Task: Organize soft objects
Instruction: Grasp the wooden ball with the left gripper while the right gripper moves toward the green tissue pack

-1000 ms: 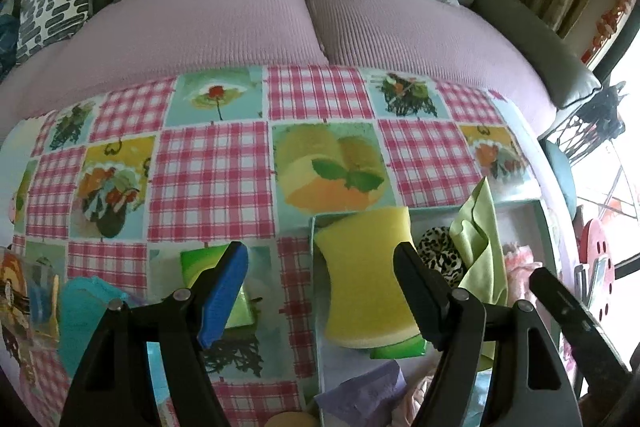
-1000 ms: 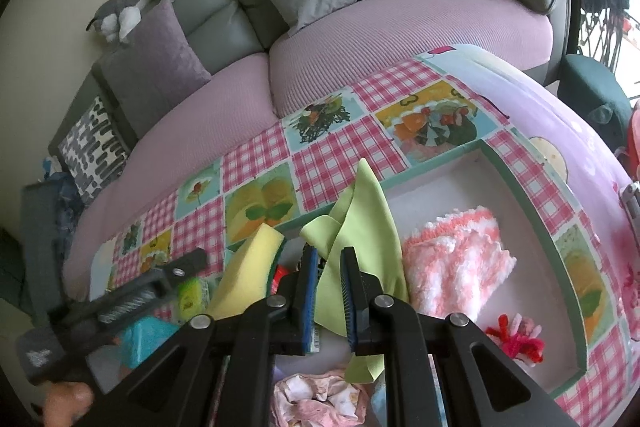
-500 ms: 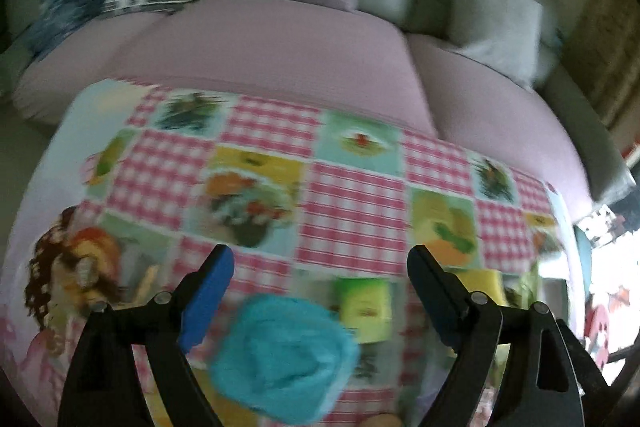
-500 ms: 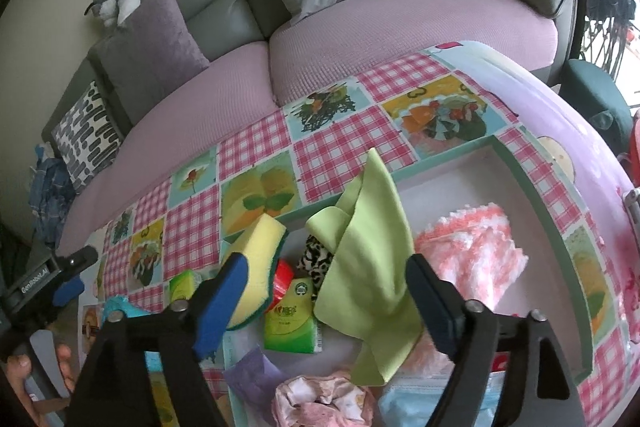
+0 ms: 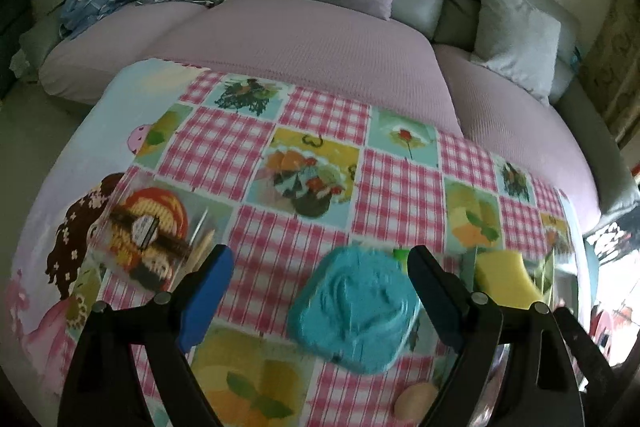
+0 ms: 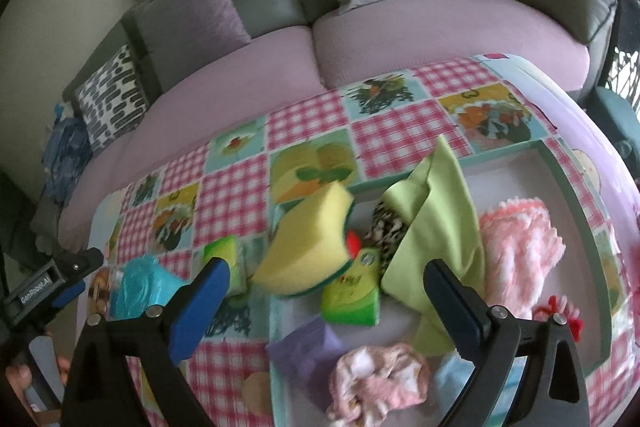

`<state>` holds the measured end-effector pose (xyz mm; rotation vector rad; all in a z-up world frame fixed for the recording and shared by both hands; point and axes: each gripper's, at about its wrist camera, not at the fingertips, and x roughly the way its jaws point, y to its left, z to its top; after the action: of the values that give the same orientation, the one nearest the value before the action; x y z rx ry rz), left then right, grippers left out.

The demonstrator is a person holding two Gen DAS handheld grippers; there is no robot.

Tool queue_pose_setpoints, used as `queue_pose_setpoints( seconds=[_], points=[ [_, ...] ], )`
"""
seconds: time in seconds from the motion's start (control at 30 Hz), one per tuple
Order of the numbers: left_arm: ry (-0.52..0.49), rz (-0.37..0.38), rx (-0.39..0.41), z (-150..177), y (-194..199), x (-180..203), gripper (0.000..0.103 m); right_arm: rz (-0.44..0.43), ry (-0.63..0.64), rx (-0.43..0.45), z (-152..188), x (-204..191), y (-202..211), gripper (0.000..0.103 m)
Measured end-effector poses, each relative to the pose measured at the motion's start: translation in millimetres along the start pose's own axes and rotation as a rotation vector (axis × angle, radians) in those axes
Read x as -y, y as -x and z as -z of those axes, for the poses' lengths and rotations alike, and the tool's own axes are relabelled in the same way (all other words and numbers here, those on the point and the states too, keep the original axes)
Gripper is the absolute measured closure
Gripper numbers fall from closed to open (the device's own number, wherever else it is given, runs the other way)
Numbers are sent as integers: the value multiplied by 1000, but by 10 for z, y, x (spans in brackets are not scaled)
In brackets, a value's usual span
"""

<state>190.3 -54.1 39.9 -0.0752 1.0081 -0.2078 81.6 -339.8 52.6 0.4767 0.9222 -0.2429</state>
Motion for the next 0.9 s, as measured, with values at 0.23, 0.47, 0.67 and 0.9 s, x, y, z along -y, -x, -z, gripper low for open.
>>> queue_pose_setpoints(
  seconds=[0.23,0.47,0.67,0.9],
  points=[
    [-19,20,-1,319,189,-11,14,1,45,-10,259,-156,126,4],
    [-66,45,-81,718,102,64,14,-1,52,-35,447,-152,147,4],
    [-132,49,-169,1057,-113,281,14,2,12,-48,488,15,145,4],
    [-159,82,-319,1268,-607,517,14,-2,-23,-42,467,128,162,4]
  ],
)
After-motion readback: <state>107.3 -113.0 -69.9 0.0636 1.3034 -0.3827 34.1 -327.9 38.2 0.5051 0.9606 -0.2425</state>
